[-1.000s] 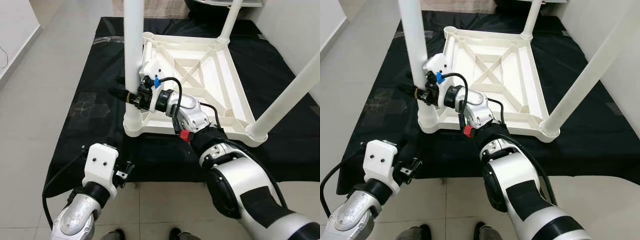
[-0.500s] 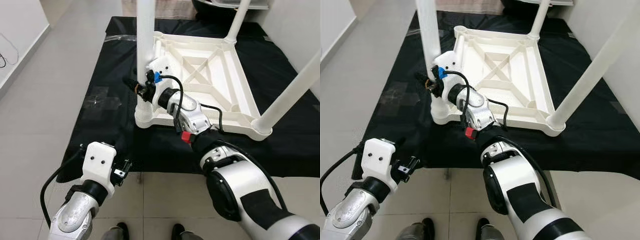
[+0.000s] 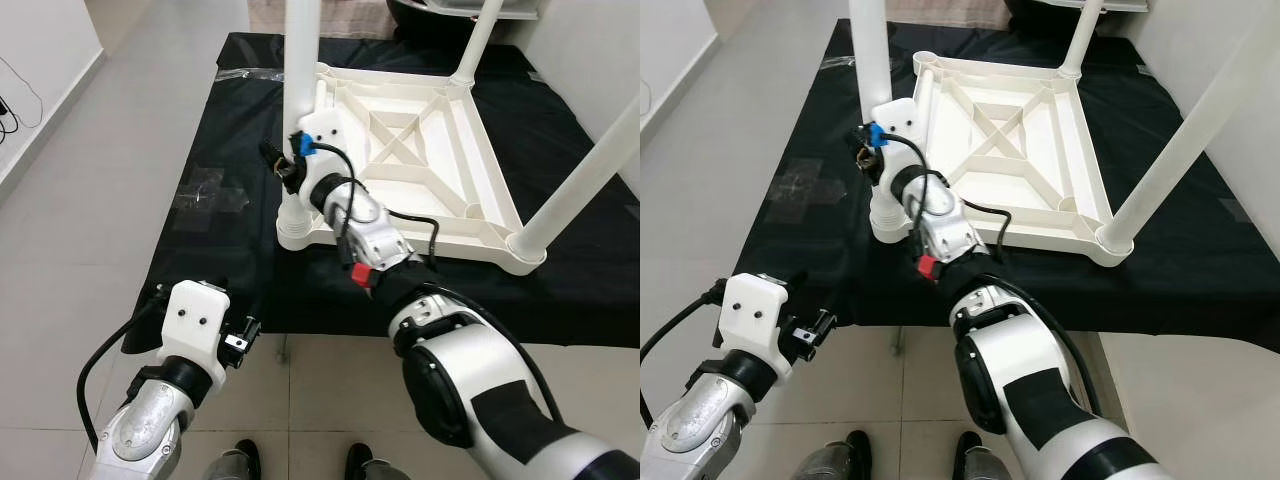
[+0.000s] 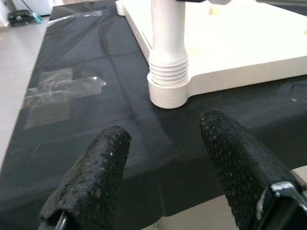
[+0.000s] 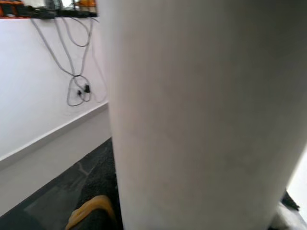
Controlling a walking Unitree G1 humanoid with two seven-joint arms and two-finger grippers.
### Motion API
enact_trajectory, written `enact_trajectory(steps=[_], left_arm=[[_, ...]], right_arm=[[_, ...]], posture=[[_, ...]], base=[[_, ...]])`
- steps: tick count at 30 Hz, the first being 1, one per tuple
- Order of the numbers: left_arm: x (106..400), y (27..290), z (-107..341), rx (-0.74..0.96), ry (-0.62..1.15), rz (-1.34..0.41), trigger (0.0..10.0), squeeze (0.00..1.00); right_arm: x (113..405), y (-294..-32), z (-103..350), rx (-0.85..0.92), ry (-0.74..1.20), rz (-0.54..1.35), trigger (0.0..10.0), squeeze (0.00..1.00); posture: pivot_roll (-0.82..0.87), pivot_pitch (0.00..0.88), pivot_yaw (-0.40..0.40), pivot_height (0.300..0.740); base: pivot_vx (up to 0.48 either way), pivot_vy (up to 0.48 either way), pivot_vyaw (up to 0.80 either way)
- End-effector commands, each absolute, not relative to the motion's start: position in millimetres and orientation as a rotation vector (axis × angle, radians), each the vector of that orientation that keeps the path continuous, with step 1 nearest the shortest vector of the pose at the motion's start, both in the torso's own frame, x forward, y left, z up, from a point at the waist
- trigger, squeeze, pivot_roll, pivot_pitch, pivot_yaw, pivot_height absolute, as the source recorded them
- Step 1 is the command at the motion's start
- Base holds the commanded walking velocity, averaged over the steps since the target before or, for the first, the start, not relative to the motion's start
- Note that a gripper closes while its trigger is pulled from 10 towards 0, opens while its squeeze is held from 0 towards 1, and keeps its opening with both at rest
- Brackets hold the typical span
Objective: Building children table
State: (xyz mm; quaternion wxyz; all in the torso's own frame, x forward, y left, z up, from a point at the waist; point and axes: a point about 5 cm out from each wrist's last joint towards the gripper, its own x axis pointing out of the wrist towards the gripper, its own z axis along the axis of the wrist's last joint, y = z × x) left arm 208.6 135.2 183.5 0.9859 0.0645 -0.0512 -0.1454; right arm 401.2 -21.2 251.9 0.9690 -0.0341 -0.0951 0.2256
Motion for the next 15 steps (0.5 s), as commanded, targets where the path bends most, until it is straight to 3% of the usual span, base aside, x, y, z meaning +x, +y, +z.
enact_trajectory(steps=[1,15], left_arm=[[209,137,178,0.133,-0.080,-0.298,10.0,0.00],[214,141,181,0.147,-0.091,-0.287,10.0,0.00]], right_arm=[[404,-36,213,-0.093,-0.023,0.336,10.0,0.00],[408,-68,212,-0.024,-0.013,-0.096,10.0,0.00]], posture=[[0.14,0.234,-0.077,0.740],[0.14,0.244,-0.078,0.740]], base=[[0.000,0.000,0.00],[0.000,0.000,0.00]])
